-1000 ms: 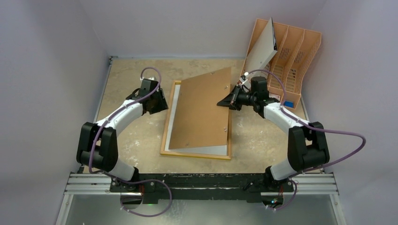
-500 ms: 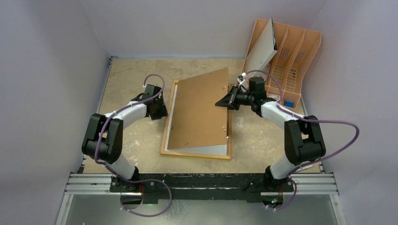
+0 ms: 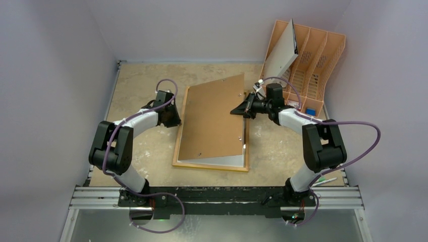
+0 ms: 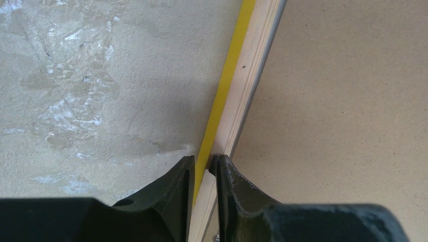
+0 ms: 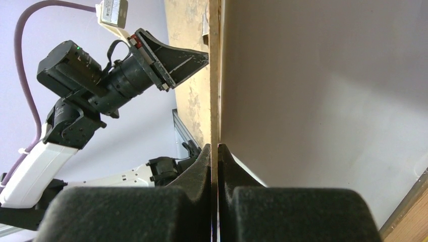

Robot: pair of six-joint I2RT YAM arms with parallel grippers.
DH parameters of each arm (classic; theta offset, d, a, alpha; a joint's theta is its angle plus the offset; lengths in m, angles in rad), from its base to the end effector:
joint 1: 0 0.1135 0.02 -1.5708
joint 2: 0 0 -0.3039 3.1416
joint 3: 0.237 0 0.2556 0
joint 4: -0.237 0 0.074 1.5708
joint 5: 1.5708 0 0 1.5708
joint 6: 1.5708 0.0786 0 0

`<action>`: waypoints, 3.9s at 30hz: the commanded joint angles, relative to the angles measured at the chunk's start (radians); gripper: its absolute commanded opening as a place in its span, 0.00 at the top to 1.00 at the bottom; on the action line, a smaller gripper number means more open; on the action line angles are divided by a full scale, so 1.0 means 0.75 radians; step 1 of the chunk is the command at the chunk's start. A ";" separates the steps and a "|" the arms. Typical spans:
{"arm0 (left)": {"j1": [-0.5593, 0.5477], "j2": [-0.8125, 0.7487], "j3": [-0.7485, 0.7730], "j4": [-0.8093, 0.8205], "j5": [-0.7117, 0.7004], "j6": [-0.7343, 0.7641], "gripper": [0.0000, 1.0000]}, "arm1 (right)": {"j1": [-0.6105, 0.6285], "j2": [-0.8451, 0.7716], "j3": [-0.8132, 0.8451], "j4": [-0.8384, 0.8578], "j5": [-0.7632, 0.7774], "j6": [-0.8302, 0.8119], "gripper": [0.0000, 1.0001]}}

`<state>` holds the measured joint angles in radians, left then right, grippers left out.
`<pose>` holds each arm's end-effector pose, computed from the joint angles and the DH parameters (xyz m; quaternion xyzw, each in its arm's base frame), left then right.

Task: Put the photo into the frame
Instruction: Place the photo frame item in the photo frame.

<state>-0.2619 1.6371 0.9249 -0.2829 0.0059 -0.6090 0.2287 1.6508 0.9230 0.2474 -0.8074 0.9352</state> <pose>0.3384 -0.0912 0.1718 -0.1647 0.9446 -0.1223 0.2562 0.3607 0.1423 0.2366 0.0809 0.8082 0.5427 0.2138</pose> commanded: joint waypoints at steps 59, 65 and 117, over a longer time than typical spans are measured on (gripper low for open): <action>0.008 0.050 -0.019 0.016 -0.044 0.025 0.79 | 0.008 0.174 0.138 -0.430 0.143 -0.433 0.45; 0.008 0.029 -0.001 0.001 -0.054 0.023 0.75 | 0.011 0.157 0.152 -0.475 0.227 -0.491 0.27; 0.016 -0.033 -0.046 -0.115 0.217 0.074 0.67 | 0.125 0.153 0.163 -0.556 0.526 -0.644 0.34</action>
<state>-0.2470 1.6573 0.9176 -0.2790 0.1490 -0.5140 0.2775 1.7607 1.0317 -0.2085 -0.3500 0.4309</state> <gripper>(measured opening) 0.338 0.673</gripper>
